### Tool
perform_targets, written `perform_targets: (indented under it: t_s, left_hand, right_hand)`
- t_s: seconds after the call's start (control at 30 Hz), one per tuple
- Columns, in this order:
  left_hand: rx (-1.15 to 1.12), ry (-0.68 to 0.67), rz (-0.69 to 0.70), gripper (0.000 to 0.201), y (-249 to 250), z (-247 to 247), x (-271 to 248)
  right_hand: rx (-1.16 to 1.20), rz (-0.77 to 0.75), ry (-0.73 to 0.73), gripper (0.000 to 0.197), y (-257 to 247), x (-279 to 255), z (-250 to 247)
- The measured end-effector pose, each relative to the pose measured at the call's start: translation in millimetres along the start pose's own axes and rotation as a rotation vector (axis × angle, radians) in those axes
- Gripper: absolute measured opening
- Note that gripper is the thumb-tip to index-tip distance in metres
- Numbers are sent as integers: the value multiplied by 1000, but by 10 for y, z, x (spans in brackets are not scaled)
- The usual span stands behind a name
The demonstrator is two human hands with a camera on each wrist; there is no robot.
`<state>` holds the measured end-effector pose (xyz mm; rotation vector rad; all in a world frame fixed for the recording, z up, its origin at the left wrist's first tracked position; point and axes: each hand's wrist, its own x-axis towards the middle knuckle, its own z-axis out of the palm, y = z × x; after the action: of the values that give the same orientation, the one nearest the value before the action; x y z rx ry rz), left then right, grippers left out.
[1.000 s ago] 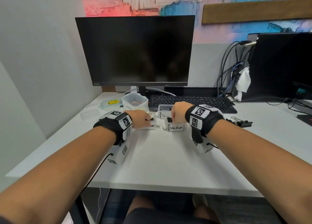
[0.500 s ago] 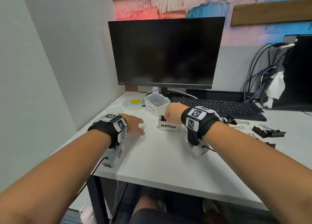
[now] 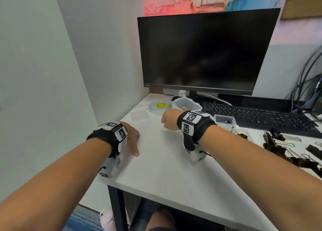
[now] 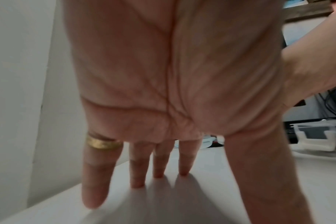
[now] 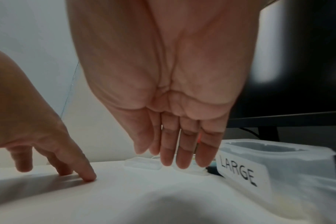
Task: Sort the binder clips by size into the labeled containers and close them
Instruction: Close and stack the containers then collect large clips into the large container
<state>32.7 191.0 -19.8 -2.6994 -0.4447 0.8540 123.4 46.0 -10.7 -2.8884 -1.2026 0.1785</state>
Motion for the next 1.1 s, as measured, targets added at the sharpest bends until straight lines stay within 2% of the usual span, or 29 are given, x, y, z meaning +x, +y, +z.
perform_targets:
  t_s: [0.07, 0.2, 0.3, 0.4, 0.5, 0.63, 0.87, 1.1]
  left_hand:
    - [5, 2, 3, 76, -89, -26, 95]
    - [-81, -6, -8, 98, -257, -164, 263]
    - [-119, -11, -8, 94, -349, -288, 374]
    - [-63, 36, -33, 98, -434, -349, 552]
    - [-78, 83, -62, 92, -477, -381, 733]
    - [-69, 151, -72, 88, -496, -438, 924]
    - [-24, 190, -93, 81, -551, -561, 1185]
    - [29, 152, -83, 71, -522, -609, 1268]
  right_hand:
    - [-74, -20, -49, 39, -87, 143, 5]
    - [-153, -39, -110, 39, -188, 448, 27]
    - [-224, -45, -150, 38, -181, 653, 44]
    - [-288, -40, -180, 40, -152, 793, 51]
    - [-316, -38, -244, 44, -117, 888, 80]
    - [-351, -71, -236, 50, -2, 1022, 198]
    - [-339, -114, -304, 42, 22, 1006, 87]
    - [-381, -134, -321, 40, -1, 1013, 92]
